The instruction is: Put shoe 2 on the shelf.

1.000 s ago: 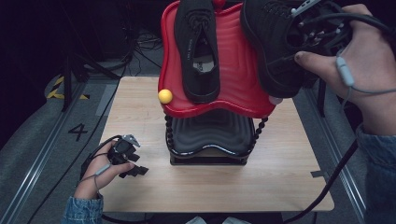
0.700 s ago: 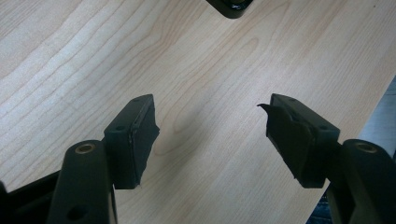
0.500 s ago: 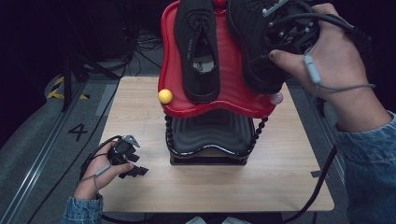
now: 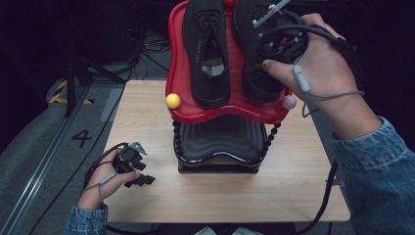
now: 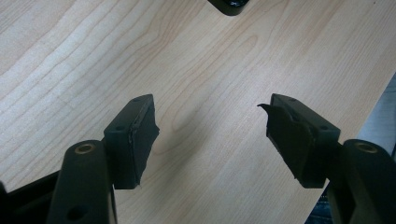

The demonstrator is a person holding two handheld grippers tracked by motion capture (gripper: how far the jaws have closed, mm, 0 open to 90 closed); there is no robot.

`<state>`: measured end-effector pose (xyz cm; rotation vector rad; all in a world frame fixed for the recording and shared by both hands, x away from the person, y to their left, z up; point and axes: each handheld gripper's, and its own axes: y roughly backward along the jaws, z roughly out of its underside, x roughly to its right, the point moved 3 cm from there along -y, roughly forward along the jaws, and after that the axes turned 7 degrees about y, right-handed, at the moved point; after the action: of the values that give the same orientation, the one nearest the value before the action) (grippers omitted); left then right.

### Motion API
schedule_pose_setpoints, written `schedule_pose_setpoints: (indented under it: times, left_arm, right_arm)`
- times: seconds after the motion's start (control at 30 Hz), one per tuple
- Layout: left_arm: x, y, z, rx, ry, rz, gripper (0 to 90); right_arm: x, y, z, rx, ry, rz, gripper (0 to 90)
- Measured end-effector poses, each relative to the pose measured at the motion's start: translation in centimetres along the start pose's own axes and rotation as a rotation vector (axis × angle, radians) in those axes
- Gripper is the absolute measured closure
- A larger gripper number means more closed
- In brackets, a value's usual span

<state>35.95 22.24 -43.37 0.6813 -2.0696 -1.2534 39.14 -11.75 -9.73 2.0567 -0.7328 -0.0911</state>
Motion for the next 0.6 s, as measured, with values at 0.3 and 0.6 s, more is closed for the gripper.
schedule_pose_setpoints:
  times: [0.3, 0.6]
  left_arm:
    - [-0.1, 0.0, 0.0, -0.001, -0.001, -0.001, 33.7]
    - [-0.1, 0.0, 0.1, -0.006, -0.005, 0.000, 33.4]
  right_arm:
    - [-0.4, -1.8, 0.0, -0.026, 0.010, -0.017, 86.4]
    - [-0.3, -2.5, -0.1, -0.009, -0.004, -0.030, 86.1]
